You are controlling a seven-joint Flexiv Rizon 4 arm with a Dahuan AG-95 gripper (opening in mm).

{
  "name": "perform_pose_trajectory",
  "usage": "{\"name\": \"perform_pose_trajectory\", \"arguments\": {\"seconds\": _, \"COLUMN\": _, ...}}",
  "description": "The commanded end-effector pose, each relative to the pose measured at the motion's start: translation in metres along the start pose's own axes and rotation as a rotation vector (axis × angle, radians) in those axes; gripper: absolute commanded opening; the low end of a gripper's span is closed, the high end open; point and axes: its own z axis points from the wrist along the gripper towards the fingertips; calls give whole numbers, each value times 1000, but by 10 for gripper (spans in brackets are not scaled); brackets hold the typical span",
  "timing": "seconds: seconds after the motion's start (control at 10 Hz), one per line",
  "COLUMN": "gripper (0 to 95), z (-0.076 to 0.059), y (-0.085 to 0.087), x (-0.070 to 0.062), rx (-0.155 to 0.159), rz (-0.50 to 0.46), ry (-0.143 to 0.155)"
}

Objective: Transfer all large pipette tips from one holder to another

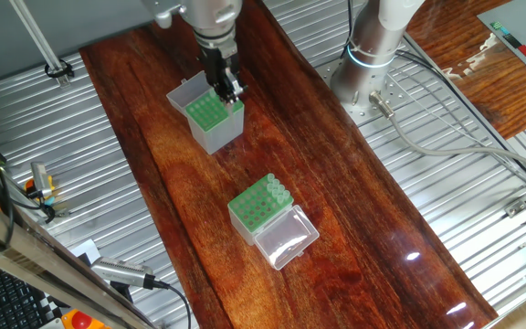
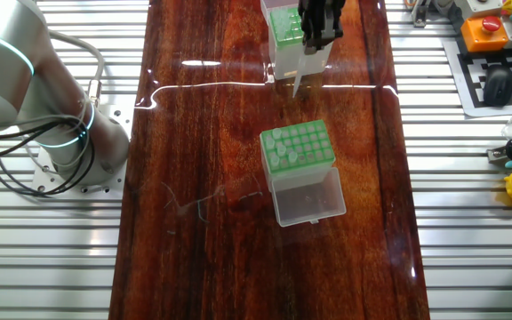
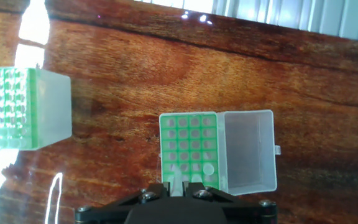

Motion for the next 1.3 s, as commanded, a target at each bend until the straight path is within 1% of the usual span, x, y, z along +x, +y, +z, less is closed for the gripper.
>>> {"name": "perform_pose_trajectory", "arguments": {"seconds": 0.1, "gripper": 0, "z": 0, "y": 0, "x": -1, "rx": -81, "rz": -202, "ry": -20}}
{"name": "perform_pose_trajectory", "arguments": {"seconds": 0.2, "gripper": 0, "z": -3, "y": 14, "x": -6, "rx": -88, "rz": -169, "ry": -18}}
{"name": "perform_pose_trajectory", "arguments": {"seconds": 0.3, "gripper": 0, "z": -8, "y": 34, "x": -11, "rx": -83, "rz": -134, "ry": -13}}
{"name": "perform_pose_trajectory", "arguments": {"seconds": 0.5, "gripper": 0, "z": -13, "y": 57, "x": -17, "rx": -76, "rz": -84, "ry": -8}}
{"name": "perform_pose_trajectory", "arguments": {"seconds": 0.6, "gripper": 0, "z": -14, "y": 70, "x": -18, "rx": -84, "rz": -34, "ry": -15}}
{"name": "perform_pose_trajectory", "arguments": {"seconds": 0.7, "gripper": 0, "z": -15, "y": 73, "x": -17, "rx": -90, "rz": -15, "ry": -16}}
{"name": "perform_pose_trajectory", "arguments": {"seconds": 0.8, "gripper": 0, "z": -16, "y": 73, "x": -16, "rx": -90, "rz": -10, "ry": -15}}
{"name": "perform_pose_trajectory", "arguments": {"seconds": 0.9, "gripper": 0, "z": -18, "y": 66, "x": -14, "rx": -83, "rz": -30, "ry": -9}}
{"name": "perform_pose_trajectory", "arguments": {"seconds": 1.1, "gripper": 0, "z": -18, "y": 66, "x": -14, "rx": -63, "rz": -129, "ry": -9}}
{"name": "perform_pose_trajectory", "arguments": {"seconds": 1.2, "gripper": 0, "z": -18, "y": 66, "x": -14, "rx": -68, "rz": -157, "ry": -13}}
{"name": "perform_pose_trajectory", "arguments": {"seconds": 1.3, "gripper": 0, "z": -18, "y": 66, "x": -14, "rx": -83, "rz": -163, "ry": -19}}
